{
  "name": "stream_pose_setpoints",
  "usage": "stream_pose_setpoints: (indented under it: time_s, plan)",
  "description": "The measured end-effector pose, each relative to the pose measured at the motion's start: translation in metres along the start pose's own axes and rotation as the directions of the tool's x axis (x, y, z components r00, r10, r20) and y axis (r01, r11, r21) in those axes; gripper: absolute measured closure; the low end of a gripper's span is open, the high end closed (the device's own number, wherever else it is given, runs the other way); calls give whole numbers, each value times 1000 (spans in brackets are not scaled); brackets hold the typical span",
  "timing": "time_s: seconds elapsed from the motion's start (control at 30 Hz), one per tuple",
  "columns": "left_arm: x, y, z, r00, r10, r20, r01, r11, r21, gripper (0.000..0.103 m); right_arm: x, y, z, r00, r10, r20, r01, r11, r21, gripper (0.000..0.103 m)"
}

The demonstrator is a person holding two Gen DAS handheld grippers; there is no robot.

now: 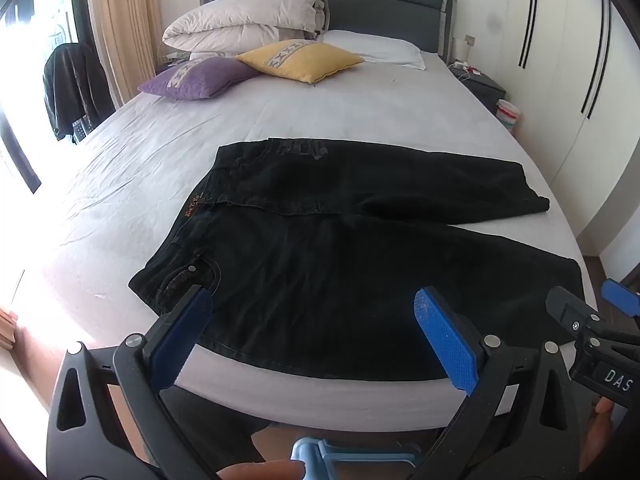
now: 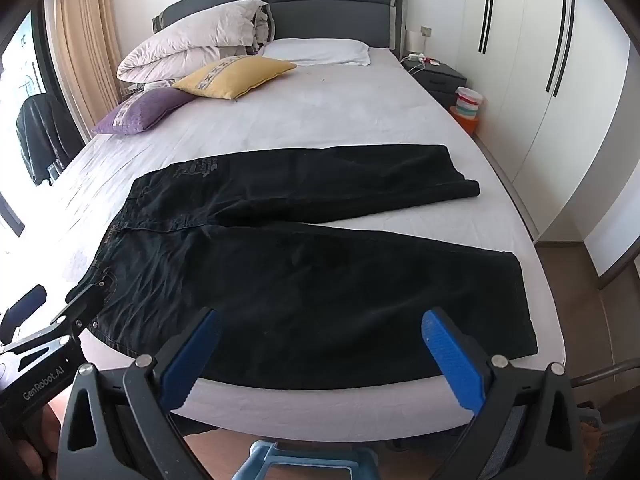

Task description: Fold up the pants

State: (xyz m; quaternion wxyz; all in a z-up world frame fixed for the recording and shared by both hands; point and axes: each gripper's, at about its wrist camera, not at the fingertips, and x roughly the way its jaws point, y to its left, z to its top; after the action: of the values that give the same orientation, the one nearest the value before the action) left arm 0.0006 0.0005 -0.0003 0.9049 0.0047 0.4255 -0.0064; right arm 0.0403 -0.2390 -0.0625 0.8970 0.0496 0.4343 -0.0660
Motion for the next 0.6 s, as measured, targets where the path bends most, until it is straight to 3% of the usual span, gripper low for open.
stream_pose_setpoints:
  time_s: [0.6]
  plan:
    - [3,0,-3,1000,0,4,0,1000,-3,0,0,1,0,1000,-4,-1,4,1000,-5,0]
